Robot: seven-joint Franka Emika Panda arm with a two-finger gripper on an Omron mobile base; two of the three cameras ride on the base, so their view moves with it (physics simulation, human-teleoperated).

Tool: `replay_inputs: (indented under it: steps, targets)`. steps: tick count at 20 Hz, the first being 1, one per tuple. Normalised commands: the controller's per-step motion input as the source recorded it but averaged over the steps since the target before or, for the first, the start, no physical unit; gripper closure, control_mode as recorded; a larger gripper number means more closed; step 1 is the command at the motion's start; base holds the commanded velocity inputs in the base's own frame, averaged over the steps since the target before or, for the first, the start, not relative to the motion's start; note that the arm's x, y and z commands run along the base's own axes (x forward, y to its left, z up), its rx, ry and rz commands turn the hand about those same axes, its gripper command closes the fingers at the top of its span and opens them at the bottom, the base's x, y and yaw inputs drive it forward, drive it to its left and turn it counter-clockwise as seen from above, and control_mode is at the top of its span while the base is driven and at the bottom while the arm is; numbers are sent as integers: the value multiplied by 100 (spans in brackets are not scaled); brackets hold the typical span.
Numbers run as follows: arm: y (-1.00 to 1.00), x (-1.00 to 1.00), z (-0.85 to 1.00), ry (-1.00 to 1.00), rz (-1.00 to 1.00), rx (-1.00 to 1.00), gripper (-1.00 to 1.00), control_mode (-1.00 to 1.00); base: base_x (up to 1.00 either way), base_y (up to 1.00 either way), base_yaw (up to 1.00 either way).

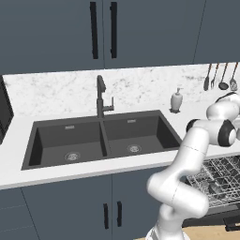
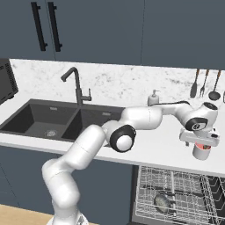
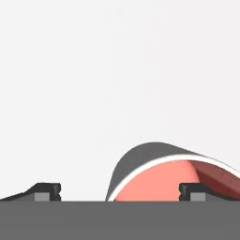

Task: Pick up the cup and bowl from the counter, place them in the dishwasher, and close the dishwasher door.

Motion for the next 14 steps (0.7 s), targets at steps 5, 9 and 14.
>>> replay_inputs:
  steps: [5, 9, 14]
  targets:
    - [10, 0, -44, 1, 0, 4, -100, -100, 0, 0, 0]
    - [4, -1, -25, 0, 0, 3, 100, -100, 0, 0, 0]
    - [0, -10, 0, -1, 0, 0, 100, -100, 0, 0, 0]
